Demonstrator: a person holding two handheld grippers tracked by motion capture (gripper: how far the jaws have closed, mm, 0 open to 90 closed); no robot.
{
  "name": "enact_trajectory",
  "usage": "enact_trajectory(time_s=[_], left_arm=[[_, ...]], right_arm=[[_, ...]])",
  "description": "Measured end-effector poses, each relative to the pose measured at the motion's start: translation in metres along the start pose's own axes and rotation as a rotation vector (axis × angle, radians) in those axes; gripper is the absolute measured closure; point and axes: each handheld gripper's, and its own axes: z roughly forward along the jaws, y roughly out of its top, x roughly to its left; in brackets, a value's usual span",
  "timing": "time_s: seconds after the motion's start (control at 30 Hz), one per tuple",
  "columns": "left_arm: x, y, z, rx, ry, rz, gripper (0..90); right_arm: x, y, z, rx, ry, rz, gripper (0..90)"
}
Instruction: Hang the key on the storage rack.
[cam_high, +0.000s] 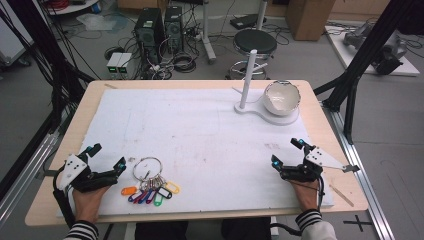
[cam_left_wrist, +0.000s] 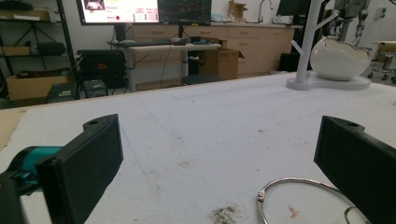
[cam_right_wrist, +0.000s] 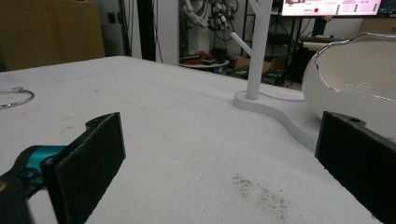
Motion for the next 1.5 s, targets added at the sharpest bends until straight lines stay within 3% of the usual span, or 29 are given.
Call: enact_trajectory(time_s=[0.87,1.0,1.23,1.5], left_arm=[[0.000,0.002,0.001,0.008,-0.013,0.007,1.7],[0.006,0.015,0.003,0.017,-0.057,0.024,1.7],[0.018,0.041,0.010,0.049,-0.096,0.041,1.7],[0.020,0.077,0.028,0.146,-0.182,0.140,1.7]], right_arm=[[0.003,0.000,0.001,0.016,-0.012,-0.010,1.2],[0.003,0.000,0.001,0.015,-0.010,-0.012,1.1],[0.002,0.000,0.001,0.015,-0.008,-0.011,1.2],[0.003,0.000,0.001,0.016,-0.012,-0.011,1.2]])
